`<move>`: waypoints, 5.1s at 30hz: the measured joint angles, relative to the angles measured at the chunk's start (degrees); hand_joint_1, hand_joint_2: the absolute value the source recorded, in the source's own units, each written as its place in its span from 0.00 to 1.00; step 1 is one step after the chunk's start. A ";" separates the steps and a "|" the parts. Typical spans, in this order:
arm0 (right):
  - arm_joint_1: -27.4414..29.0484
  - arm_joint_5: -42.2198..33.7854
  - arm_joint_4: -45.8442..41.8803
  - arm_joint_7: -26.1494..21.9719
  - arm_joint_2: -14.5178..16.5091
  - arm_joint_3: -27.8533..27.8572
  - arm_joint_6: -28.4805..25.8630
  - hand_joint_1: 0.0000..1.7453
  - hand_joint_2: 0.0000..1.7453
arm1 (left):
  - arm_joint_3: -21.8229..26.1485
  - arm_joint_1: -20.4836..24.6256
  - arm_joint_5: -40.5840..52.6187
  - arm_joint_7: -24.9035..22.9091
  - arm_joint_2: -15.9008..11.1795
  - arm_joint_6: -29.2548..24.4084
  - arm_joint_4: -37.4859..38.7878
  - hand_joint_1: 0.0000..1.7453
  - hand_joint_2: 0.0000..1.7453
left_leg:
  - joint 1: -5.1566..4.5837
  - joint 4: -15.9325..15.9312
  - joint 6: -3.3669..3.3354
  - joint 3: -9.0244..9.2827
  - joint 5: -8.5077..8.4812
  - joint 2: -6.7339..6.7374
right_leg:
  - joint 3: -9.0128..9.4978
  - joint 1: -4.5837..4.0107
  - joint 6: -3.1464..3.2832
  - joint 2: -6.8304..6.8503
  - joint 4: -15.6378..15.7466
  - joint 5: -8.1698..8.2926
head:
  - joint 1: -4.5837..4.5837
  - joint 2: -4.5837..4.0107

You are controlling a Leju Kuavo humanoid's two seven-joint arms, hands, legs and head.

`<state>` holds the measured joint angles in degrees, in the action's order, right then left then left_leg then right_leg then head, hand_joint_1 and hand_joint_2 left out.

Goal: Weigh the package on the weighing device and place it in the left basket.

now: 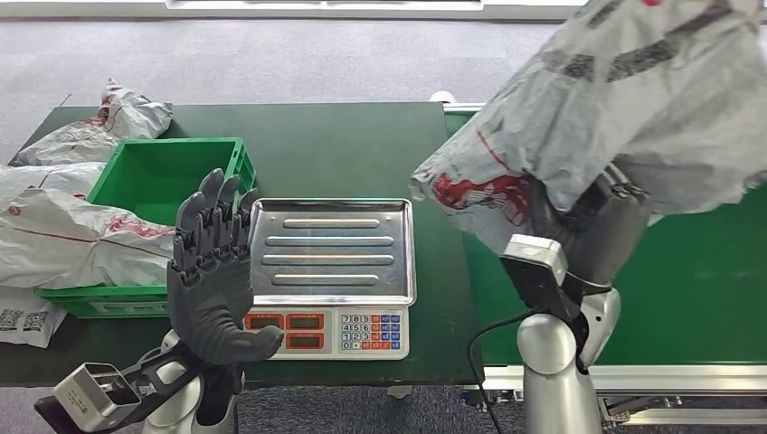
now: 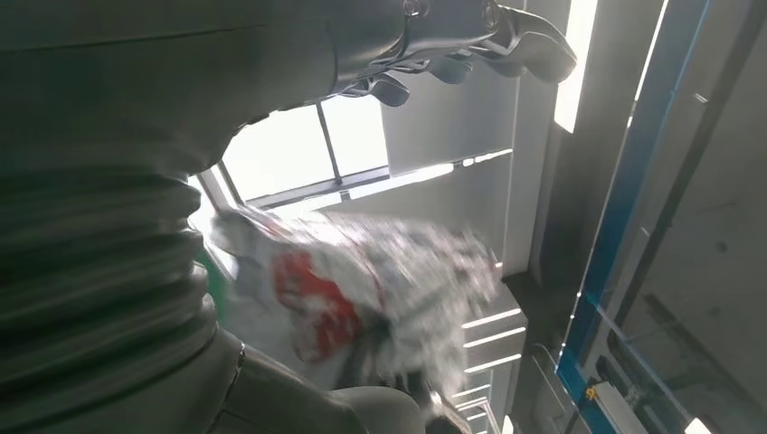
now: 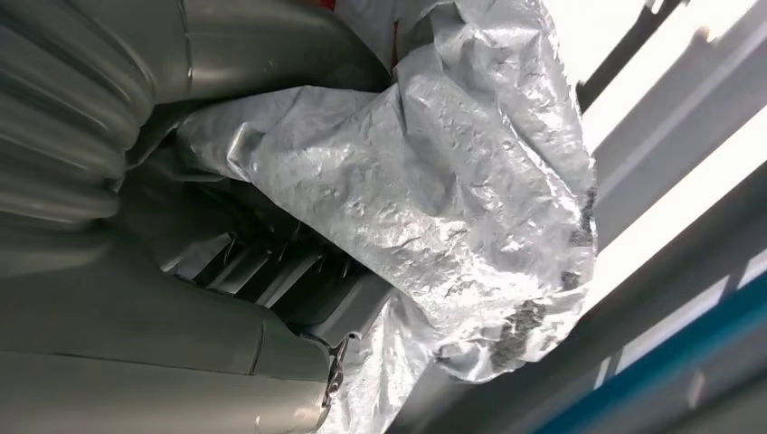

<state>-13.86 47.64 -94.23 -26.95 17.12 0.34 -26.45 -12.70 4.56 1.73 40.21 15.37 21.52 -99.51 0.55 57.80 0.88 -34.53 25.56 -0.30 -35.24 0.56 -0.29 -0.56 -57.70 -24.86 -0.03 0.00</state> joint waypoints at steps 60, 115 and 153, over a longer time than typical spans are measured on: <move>-0.97 -13.69 -0.93 -13.16 1.82 -12.50 -13.42 0.00 1.00 | -2.73 3.25 19.81 -4.66 -0.75 -19.52 8.97 0.00 1.00 | 0.00 0.02 0.07 -0.09 -0.01 -0.22 | -0.16 0.00 0.01 0.13 0.00 -0.03 | 0.00 0.00; 1.17 -14.07 -15.91 -13.07 2.04 -14.26 -13.48 0.00 1.00 | -8.65 30.14 59.84 -23.66 -3.02 -28.69 63.14 1.00 1.00 | -0.01 0.02 0.05 -0.04 -0.11 -0.16 | -0.06 0.01 0.01 0.12 -0.01 0.07 | -0.01 0.00; 1.60 -14.67 -16.17 -13.05 2.02 -13.41 -13.51 0.00 1.00 | -1.55 41.95 84.91 -72.64 -27.86 -60.78 63.40 0.01 0.75 | 0.15 0.00 0.35 -0.03 -0.28 0.24 | -0.32 -0.13 0.30 -0.40 -0.13 0.26 | 0.01 0.00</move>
<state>-12.26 32.98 -110.40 -40.00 19.15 -13.07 -39.96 -14.26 46.50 86.64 -32.43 -12.50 -39.26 -36.11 0.70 57.80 1.23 -34.55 25.27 -0.06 -35.56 0.42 0.02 -0.96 -57.83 -24.60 -0.02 0.00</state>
